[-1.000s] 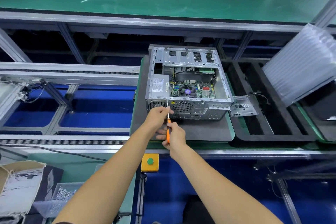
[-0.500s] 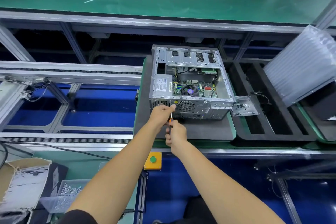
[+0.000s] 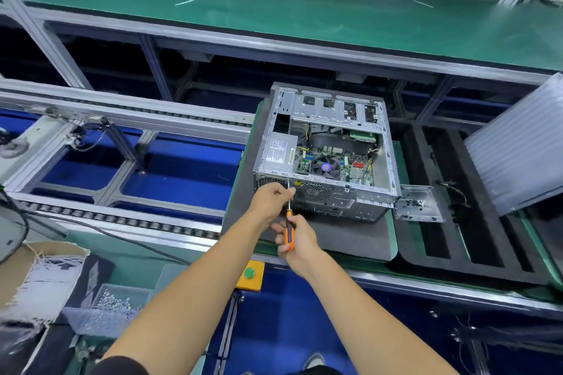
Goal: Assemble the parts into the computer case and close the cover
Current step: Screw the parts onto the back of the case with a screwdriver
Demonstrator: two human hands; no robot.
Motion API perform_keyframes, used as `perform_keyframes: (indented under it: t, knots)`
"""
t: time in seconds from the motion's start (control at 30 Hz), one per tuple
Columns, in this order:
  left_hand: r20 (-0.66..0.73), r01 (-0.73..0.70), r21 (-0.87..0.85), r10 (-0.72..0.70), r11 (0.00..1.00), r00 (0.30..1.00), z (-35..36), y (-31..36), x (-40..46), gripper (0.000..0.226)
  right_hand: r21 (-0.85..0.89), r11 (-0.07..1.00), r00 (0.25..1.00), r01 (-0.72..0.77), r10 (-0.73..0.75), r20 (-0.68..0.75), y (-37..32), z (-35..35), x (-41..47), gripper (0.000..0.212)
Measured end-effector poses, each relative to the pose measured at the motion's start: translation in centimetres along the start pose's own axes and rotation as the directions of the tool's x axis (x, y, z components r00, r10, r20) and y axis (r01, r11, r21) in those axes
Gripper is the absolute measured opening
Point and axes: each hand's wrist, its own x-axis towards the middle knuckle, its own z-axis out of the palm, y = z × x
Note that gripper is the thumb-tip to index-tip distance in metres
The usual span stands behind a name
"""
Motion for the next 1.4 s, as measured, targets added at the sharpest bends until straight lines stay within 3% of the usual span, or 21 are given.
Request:
perform_keyframes:
  t: [0.2, 0.47, 0.57, 0.7, 0.83, 1.03, 1.27, 1.4]
  knots:
    - [-0.024, 0.05, -0.011, -0.05, 0.999, 0.998, 0.4, 0.6, -0.4, 0.039, -0.229, 0.957, 0.972, 0.177, -0.206, -0.111, 0.0, -0.5, 0.3, 0.009]
    - [0.02, 0.085, -0.011, -0.085, 0.996, 0.996, -0.4, 1.4, -1.1, 0.035, -0.054, 0.999, 0.999, 0.007, -0.009, -0.044, 0.2, 0.4, 0.4, 0.022]
    - [0.079, 0.118, -0.053, -0.114, 0.992, 0.99, -0.7, 1.8, -1.3, 0.032, -0.058, 0.997, 0.996, 0.052, -0.056, -0.068, 0.1, 0.4, 0.4, 0.018]
    - [0.133, 0.329, -0.316, -0.302, 0.89, 0.944, -1.4, 1.4, -1.0, 0.019, -0.115, 0.98, 0.972, 0.16, -0.176, -0.152, 0.5, 0.3, 0.5, 0.019]
    - [0.215, 0.35, -0.307, -0.294, 0.885, 0.931, -2.4, 0.3, -1.2, 0.02, -0.076, 0.984, 0.963, 0.162, -0.174, -0.206, 0.5, 0.6, -0.1, 0.009]
    - [0.324, 0.344, -0.265, -0.253, 0.901, 0.912, -3.1, -1.2, -0.5, 0.027, 0.02, 0.99, 0.98, 0.141, -0.136, -0.144, 0.4, 1.5, -1.1, 0.008]
    - [0.213, 0.307, -0.335, -0.246, 0.891, 0.946, -2.8, -1.8, 0.0, 0.018, 0.149, 0.989, 1.0, 0.024, -0.02, -0.022, -0.1, 1.6, -1.4, 0.016]
    - [0.214, 0.272, -0.382, -0.202, 0.883, 0.956, -2.8, -2.1, 0.3, 0.013, 0.097, 0.995, 1.0, -0.014, 0.011, 0.027, -0.6, 0.6, -1.4, 0.014]
